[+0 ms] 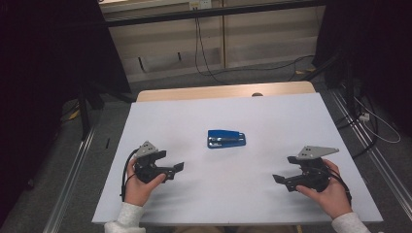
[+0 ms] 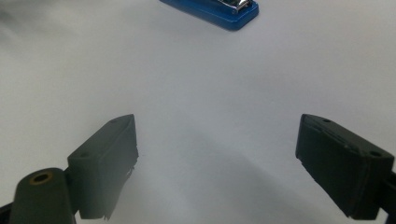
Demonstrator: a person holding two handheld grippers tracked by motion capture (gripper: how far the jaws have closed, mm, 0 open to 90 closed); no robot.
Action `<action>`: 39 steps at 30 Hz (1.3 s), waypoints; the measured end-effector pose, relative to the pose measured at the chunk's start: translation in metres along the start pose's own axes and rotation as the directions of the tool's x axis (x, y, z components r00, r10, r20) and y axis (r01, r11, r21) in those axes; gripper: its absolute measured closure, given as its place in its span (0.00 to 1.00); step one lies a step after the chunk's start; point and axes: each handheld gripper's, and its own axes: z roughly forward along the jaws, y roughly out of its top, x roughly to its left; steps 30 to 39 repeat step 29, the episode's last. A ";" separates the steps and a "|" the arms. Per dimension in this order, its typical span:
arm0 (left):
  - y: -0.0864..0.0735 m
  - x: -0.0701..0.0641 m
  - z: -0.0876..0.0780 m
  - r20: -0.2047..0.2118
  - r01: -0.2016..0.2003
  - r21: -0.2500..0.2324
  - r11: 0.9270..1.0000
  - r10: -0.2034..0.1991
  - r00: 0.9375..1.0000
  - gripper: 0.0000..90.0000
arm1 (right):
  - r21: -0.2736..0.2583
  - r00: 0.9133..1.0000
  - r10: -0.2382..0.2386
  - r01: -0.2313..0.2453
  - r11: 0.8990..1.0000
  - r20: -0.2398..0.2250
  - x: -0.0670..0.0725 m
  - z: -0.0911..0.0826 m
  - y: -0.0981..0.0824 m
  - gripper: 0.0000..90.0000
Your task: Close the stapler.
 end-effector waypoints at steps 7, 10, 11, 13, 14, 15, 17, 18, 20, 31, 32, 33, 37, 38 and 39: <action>-0.009 0.003 -0.012 -0.010 0.005 0.006 1.000 -0.005 1.000 0.10 | -0.002 1.000 -0.001 0.001 1.000 -0.001 -0.001 -0.001 -0.001 0.14; -0.012 0.005 -0.016 -0.012 0.007 0.006 1.000 -0.007 1.000 0.10 | -0.002 1.000 -0.006 0.006 1.000 0.000 -0.001 -0.001 -0.001 0.14; -0.013 0.005 -0.017 -0.009 0.007 0.006 1.000 -0.007 1.000 0.10 | -0.001 1.000 -0.006 0.006 1.000 0.001 0.000 -0.001 -0.001 0.14; -0.015 0.006 -0.020 -0.010 0.012 0.004 1.000 -0.012 1.000 0.10 | 0.001 1.000 -0.009 0.009 1.000 0.000 0.000 0.000 -0.001 0.14; -0.016 0.007 -0.022 -0.007 0.013 0.003 1.000 -0.013 1.000 0.10 | 0.002 1.000 -0.010 0.010 1.000 -0.001 0.000 0.000 -0.001 0.14; -0.017 0.007 -0.023 -0.010 0.016 0.000 1.000 -0.016 1.000 0.10 | 0.004 1.000 -0.012 0.012 1.000 -0.001 0.000 0.000 -0.001 0.14; -0.019 0.008 -0.026 -0.012 0.016 0.000 1.000 -0.016 1.000 0.10 | 0.008 1.000 -0.015 0.016 1.000 -0.005 0.000 0.001 -0.001 0.14; -0.021 0.008 -0.027 -0.013 0.020 0.002 1.000 -0.020 1.000 0.10 | 0.012 1.000 -0.018 0.018 1.000 -0.004 0.000 0.001 -0.001 0.14; -0.022 0.009 -0.028 -0.014 0.018 0.002 1.000 -0.018 1.000 0.10 | 0.012 1.000 -0.018 0.018 1.000 -0.004 0.000 0.001 -0.001 0.14; -0.024 0.011 -0.030 -0.022 0.019 0.000 1.000 -0.019 1.000 0.10 | 0.018 1.000 -0.030 0.030 0.999 -0.008 0.001 0.002 0.000 0.14; -0.024 0.011 -0.030 -0.022 0.019 0.000 1.000 -0.019 1.000 0.10 | 0.018 1.000 -0.030 0.030 0.999 -0.008 0.001 0.002 0.000 0.14; -0.024 0.011 -0.030 -0.022 0.019 0.000 1.000 -0.019 1.000 0.10 | 0.018 1.000 -0.030 0.030 0.999 -0.008 0.001 0.002 0.000 0.14; -0.024 0.011 -0.030 -0.022 0.019 0.000 1.000 -0.019 1.000 0.10 | 0.018 1.000 -0.030 0.030 0.999 -0.008 0.001 0.002 0.000 0.14; -0.024 0.011 -0.030 -0.022 0.019 0.000 1.000 -0.019 1.000 0.10 | 0.018 1.000 -0.030 0.030 0.999 -0.008 0.001 0.002 0.000 0.14; -0.024 0.011 -0.030 -0.022 0.019 0.000 1.000 -0.019 1.000 0.10 | 0.018 1.000 -0.030 0.030 0.999 -0.008 0.001 0.002 0.000 0.14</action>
